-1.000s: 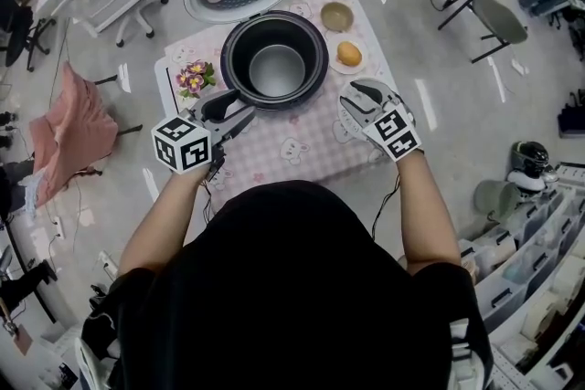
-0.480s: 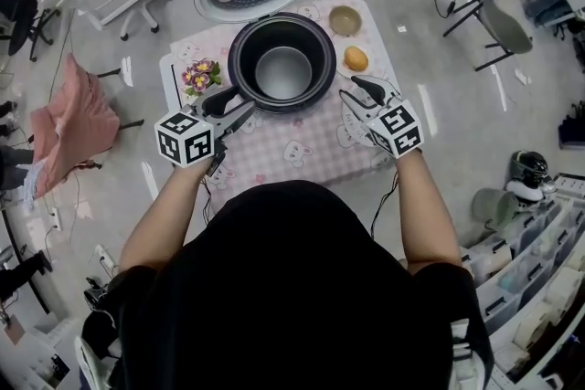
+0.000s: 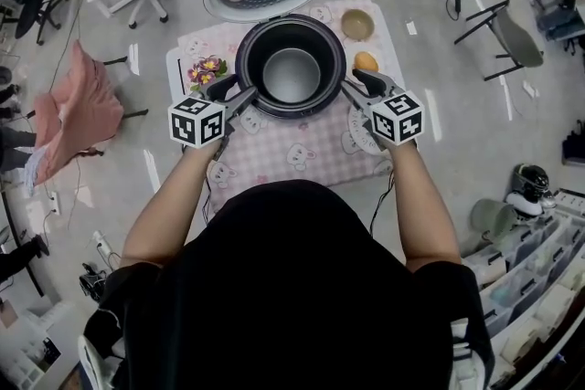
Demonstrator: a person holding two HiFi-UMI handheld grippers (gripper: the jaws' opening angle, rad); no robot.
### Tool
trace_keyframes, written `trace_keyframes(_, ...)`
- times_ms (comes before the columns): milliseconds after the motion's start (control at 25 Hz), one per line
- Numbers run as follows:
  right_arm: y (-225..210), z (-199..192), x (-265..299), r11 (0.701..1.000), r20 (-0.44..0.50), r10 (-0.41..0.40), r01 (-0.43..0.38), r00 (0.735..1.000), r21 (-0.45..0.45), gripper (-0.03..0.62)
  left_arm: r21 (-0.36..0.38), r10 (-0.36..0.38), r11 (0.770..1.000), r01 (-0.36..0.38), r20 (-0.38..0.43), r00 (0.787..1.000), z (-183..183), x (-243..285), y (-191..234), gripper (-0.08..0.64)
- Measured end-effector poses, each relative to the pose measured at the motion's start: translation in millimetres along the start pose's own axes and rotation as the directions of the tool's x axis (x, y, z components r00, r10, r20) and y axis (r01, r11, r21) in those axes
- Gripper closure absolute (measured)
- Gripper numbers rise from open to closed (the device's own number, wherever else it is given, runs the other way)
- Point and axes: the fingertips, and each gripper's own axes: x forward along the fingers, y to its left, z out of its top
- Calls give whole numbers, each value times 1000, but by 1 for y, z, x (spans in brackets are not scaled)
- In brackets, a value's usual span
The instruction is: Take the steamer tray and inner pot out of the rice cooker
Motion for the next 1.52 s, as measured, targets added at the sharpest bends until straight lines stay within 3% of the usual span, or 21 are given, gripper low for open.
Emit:
trace_keyframes(240, -5, 5, 12, 991, 7, 51, -52, 999, 120, 411, 23, 78, 997, -78, -19, 997, 5, 12, 13, 324)
trace_keyframes(400, -9, 6, 21, 985, -1, 68, -67, 998, 160, 405, 29, 88, 996, -87, -52, 995, 4, 23, 12, 324)
trace_keyframes(640, -8, 6, 44, 965, -37, 54, -42, 998, 257, 402, 22, 92, 996, -91, -67, 993, 1, 27, 21, 324)
trace_keyframes(840, -14, 5, 51, 959, -66, 6, 13, 998, 282, 405, 8, 99, 995, -99, -66, 993, 4, 34, 21, 324)
trace_keyframes(1200, -19, 7, 53, 920, -47, -4, 22, 999, 391, 456, -169, 89, 982, -87, 6, 996, 12, 33, 29, 339)
trace_keyframes(1280, -20, 9, 53, 900, -26, 4, 8, 1000, 437, 466, -230, 74, 971, -63, 40, 996, 13, 32, 31, 344)
trace_keyframes(1520, -19, 13, 53, 824, 31, 25, -38, 999, 565, 518, -316, 83, 947, -57, 72, 994, 13, 29, 38, 393)
